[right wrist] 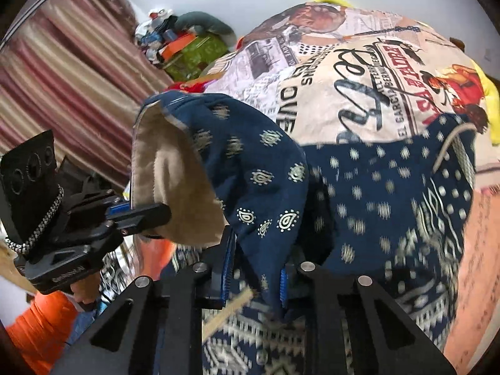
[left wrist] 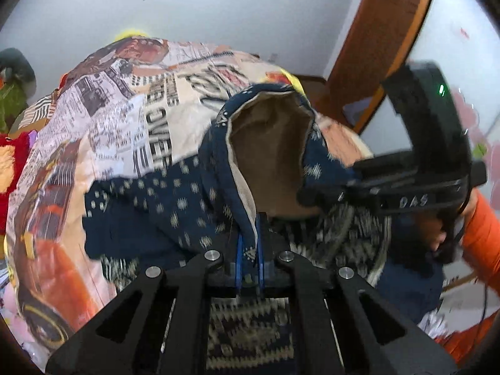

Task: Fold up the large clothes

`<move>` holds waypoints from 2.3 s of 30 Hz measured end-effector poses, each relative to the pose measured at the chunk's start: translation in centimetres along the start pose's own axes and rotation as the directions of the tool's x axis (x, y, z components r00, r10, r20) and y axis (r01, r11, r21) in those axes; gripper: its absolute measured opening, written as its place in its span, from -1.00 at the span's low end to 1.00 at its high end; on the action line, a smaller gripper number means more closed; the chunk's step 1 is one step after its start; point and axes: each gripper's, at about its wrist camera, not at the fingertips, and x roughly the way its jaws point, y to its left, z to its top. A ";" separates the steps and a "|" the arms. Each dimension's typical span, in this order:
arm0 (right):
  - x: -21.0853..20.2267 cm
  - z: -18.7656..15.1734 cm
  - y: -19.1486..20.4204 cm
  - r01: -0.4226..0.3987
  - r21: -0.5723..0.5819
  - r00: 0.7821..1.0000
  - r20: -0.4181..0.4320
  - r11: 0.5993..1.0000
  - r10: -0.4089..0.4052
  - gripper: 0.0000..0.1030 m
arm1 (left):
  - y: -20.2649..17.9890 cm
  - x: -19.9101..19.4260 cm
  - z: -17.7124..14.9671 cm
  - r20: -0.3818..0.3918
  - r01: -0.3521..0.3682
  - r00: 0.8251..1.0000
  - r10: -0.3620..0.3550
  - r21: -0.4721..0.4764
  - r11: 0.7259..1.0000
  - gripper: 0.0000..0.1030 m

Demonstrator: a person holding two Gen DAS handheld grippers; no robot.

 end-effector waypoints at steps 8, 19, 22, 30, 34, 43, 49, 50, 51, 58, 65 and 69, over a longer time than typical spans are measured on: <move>-1.1 -5.6 0.1 0.122 -0.035 0.990 -0.065 0.992 -0.124 -0.59 | -1.1 0.4 -5.9 -0.103 -0.013 0.995 0.012 -0.015 1.000 -0.87; -5.5 -7.2 -0.7 0.124 0.032 0.988 -0.102 0.992 -0.120 -0.46 | 1.7 -6.5 -6.0 0.008 -0.084 0.996 0.085 -0.080 0.993 -0.45; -7.2 -6.4 -0.5 0.131 0.033 0.990 -0.054 0.991 -0.129 -0.29 | 2.8 -7.6 -4.1 0.062 -0.140 0.987 0.148 -0.108 0.984 -0.26; -8.6 -2.1 0.5 0.125 0.067 0.986 0.107 0.990 -0.132 0.56 | 4.9 -2.2 2.4 0.047 -0.149 0.987 0.155 -0.113 0.982 -0.11; -5.9 -0.3 0.2 0.106 0.090 0.992 0.062 0.990 -0.111 0.56 | 5.6 2.8 3.3 -0.052 -0.101 0.994 0.094 -0.162 0.982 -0.11; 1.4 -3.0 -2.5 0.181 0.078 0.970 -0.177 0.980 -0.165 0.56 | 1.7 6.4 -1.7 -0.198 0.032 0.979 -0.051 -0.099 0.995 -0.11; 1.4 -6.1 -2.8 0.234 0.001 0.949 -0.216 0.972 -0.228 0.63 | -0.2 5.7 -5.0 -0.176 -0.026 0.984 0.016 -0.053 0.998 -0.10; 1.3 -6.5 -3.0 0.234 0.007 0.947 -0.226 0.972 -0.226 0.63 | -0.2 5.3 -5.2 -0.172 -0.030 0.985 0.020 -0.060 0.998 -0.11; 1.1 -7.0 -3.1 0.229 0.014 0.948 -0.230 0.973 -0.220 0.63 | -0.2 4.9 -5.3 -0.169 -0.031 0.985 0.019 -0.068 0.997 -0.11; -2.1 -7.2 -3.7 0.188 0.075 0.971 -0.162 0.979 -0.174 0.63 | 2.0 0.8 -4.7 -0.105 -0.054 0.994 0.041 -0.124 0.991 0.16; -6.6 -3.8 -6.1 0.192 0.183 0.981 0.003 0.964 -0.195 0.67 | 9.1 -3.3 -3.0 0.011 -0.132 0.990 0.142 -0.310 0.942 0.43; -8.0 -2.0 -9.2 0.195 0.290 0.973 0.060 0.937 -0.221 0.74 | 14.3 -2.6 -2.9 0.004 -0.138 0.988 0.157 -0.456 0.879 0.48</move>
